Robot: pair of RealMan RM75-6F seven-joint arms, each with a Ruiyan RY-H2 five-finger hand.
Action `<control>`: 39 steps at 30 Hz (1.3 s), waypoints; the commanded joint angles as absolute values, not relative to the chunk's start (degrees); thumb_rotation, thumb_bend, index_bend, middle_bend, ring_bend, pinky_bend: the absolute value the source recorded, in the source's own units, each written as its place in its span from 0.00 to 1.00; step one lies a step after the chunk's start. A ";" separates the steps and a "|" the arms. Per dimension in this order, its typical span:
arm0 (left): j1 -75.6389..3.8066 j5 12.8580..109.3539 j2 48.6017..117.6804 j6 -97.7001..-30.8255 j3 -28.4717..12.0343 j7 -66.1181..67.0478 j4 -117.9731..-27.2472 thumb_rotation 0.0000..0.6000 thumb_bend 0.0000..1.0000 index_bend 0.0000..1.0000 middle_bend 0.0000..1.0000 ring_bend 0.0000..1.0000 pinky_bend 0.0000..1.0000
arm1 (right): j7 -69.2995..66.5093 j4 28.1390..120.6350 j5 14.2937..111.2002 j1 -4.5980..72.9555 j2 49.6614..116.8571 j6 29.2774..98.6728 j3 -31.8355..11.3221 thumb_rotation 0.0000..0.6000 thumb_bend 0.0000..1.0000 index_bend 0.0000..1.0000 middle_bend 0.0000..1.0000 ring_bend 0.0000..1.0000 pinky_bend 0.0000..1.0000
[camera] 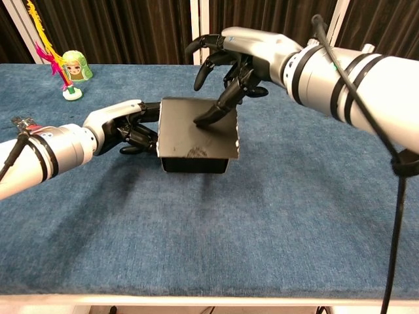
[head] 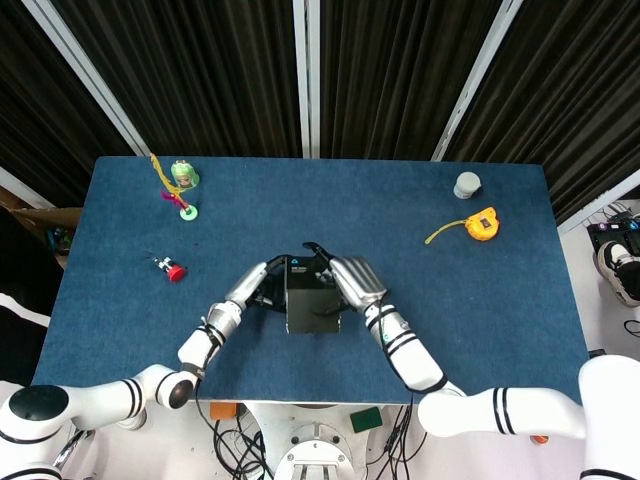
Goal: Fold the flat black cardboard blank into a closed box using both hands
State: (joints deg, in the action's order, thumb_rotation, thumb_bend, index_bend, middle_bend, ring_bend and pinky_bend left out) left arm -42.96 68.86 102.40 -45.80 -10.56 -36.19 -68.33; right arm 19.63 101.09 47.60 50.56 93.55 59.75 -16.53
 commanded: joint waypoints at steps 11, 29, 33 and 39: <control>-41.41 68.28 99.24 -49.08 -9.40 -18.82 -72.27 0.81 0.06 0.04 0.22 0.69 0.97 | 28.15 96.77 47.07 52.56 99.76 66.30 -15.21 1.00 0.00 0.21 0.34 0.74 1.00; -41.44 60.61 88.32 -49.14 -7.79 4.58 -87.11 0.87 0.06 0.02 0.07 0.64 0.97 | 26.78 95.92 50.57 50.72 100.55 65.93 -14.91 1.00 0.00 0.23 0.34 0.74 1.00; -41.08 59.84 84.37 -50.90 -6.16 10.78 -91.16 1.00 0.06 0.02 0.05 0.64 0.97 | 25.43 95.30 51.84 50.35 100.41 64.53 -14.35 1.00 0.00 0.25 0.34 0.74 1.00; -39.38 60.35 78.80 -55.43 -5.00 15.71 -97.79 1.00 0.06 0.02 0.05 0.64 0.97 | 22.84 89.85 60.44 49.68 101.76 64.66 -11.47 1.00 0.00 0.32 0.35 0.74 1.00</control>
